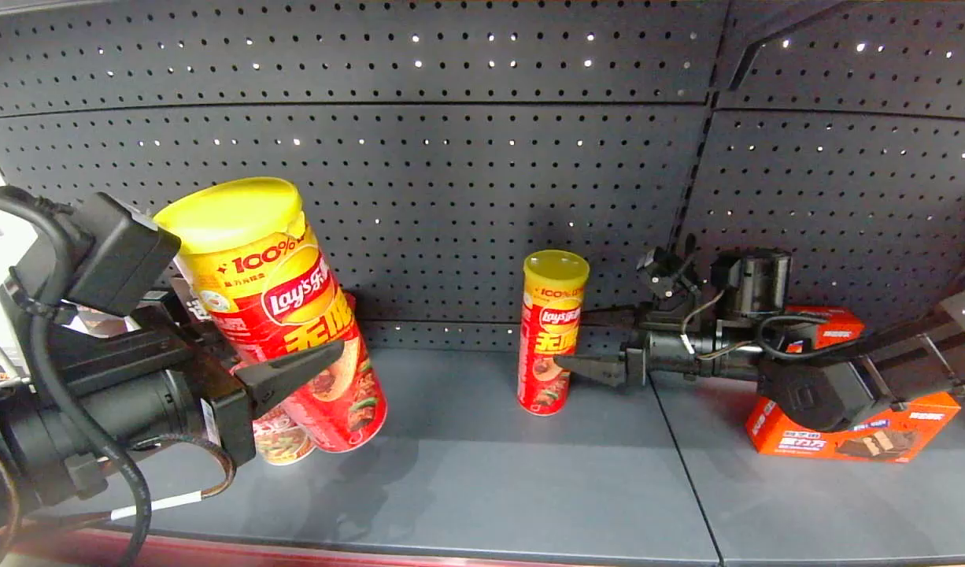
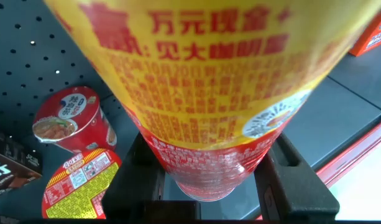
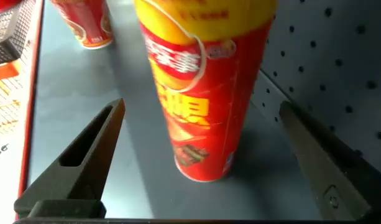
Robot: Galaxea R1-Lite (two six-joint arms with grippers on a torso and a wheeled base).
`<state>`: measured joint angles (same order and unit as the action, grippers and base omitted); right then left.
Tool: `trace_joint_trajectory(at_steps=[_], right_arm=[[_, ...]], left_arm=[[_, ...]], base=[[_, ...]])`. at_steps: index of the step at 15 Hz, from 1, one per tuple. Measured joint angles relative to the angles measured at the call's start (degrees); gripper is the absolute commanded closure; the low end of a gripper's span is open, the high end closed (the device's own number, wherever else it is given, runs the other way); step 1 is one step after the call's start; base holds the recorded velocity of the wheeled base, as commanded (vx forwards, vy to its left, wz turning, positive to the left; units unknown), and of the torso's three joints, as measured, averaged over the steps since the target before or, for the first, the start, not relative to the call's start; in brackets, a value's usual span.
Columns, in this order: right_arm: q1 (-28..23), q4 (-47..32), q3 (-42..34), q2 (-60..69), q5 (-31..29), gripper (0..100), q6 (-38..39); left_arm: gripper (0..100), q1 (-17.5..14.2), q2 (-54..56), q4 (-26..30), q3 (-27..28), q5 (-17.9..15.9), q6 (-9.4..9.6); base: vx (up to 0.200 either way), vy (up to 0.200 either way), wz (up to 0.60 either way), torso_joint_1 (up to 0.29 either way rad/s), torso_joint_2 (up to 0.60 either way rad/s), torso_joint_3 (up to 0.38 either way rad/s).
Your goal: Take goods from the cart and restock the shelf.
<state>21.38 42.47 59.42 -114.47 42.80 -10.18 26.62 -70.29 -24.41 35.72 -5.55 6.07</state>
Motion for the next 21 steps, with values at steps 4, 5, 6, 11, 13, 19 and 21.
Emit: trace_joint_trajectory(at_steps=[4, 5, 6, 11, 13, 19, 21], right_arm=[[0.6, 0.2, 2.9, -4.2, 0.0, 0, -0.1], [0.8, 0.5, 3.6, -5.1, 0.0, 0, 0.0], [1.0, 0.8, 4.3, -6.1, 0.0, 0, 0.0], [2.1, 1.0, 8.8, -10.9, 0.1, 0, 0.0], [2.3, 1.0, 9.4, -12.0, 0.1, 100, 0.0], [4.4, 0.9, 5.4, -7.7, -3.3, 100, 0.1], [6.2, 0.6, 1.8, -4.3, -6.7, 100, 0.4]], left_arm=[[100, 0.0, -0.2, 0.0, -0.2, 0.0, 0.0], [100, 0.0, -0.2, 0.0, -0.4, 0.0, 0.0], [100, 0.0, -0.2, 0.0, -0.5, 0.0, 0.0], [100, -1.1, -0.2, 0.0, -0.7, -0.2, -0.02], [100, -1.2, -0.3, 0.0, -0.7, -0.1, -0.02], [100, -1.1, -0.2, -0.1, -1.5, -0.1, 0.0], [100, -1.1, -0.1, -0.2, -1.4, -0.2, 0.05]], base=[[0.0, 0.0, 0.0, 0.0, 0.0, 0.0], [0.0, 0.0, 0.0, 0.0, 0.0, 0.0], [0.0, 0.0, 0.0, 0.0, 0.0, 0.0], [0.0, 0.0, 0.0, 0.0, 0.0, 0.0], [0.0, 0.0, 0.0, 0.0, 0.0, 0.0], [0.0, 0.0, 0.0, 0.0, 0.0, 0.0], [0.0, 0.0, 0.0, 0.0, 0.0, 0.0]])
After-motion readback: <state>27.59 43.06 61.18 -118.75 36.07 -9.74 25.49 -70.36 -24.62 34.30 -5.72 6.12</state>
